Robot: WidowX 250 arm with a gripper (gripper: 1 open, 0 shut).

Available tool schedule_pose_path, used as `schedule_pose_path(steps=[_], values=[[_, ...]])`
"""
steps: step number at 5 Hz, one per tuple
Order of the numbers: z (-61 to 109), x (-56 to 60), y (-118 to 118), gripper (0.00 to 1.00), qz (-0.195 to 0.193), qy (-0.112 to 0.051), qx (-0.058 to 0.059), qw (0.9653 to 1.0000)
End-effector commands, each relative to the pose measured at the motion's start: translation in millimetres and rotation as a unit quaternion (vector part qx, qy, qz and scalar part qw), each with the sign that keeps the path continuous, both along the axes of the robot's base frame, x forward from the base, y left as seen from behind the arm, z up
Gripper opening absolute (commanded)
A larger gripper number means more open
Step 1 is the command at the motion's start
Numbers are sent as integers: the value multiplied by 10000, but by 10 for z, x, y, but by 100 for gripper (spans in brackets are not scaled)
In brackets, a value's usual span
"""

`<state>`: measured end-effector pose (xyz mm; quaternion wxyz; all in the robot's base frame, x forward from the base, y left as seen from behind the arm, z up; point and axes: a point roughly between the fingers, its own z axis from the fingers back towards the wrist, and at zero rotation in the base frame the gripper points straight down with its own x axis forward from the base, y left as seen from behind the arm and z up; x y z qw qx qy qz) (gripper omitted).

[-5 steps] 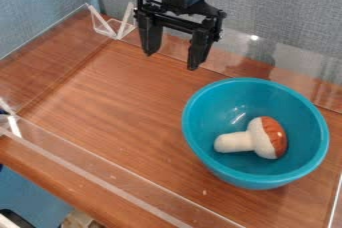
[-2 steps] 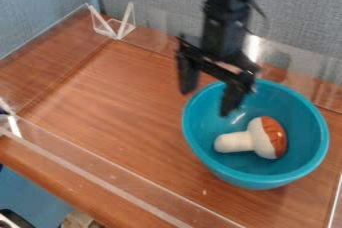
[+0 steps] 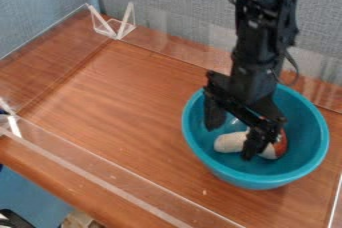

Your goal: Remove the mushroom from inside the blue bowl and put it on the table

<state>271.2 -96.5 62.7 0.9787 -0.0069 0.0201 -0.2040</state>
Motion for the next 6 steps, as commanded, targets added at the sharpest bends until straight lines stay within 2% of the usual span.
schedule_pose_path(steps=[1,2,3,6], values=[[29,31,-38,100,-32,-189,-68,9998],[-20,27,-35,100,-24,-191,-68,9998],[-57,22,-30,0,-22,-192,-72,9998],[10,-2,-19,0,-50,-313,-92,9995]])
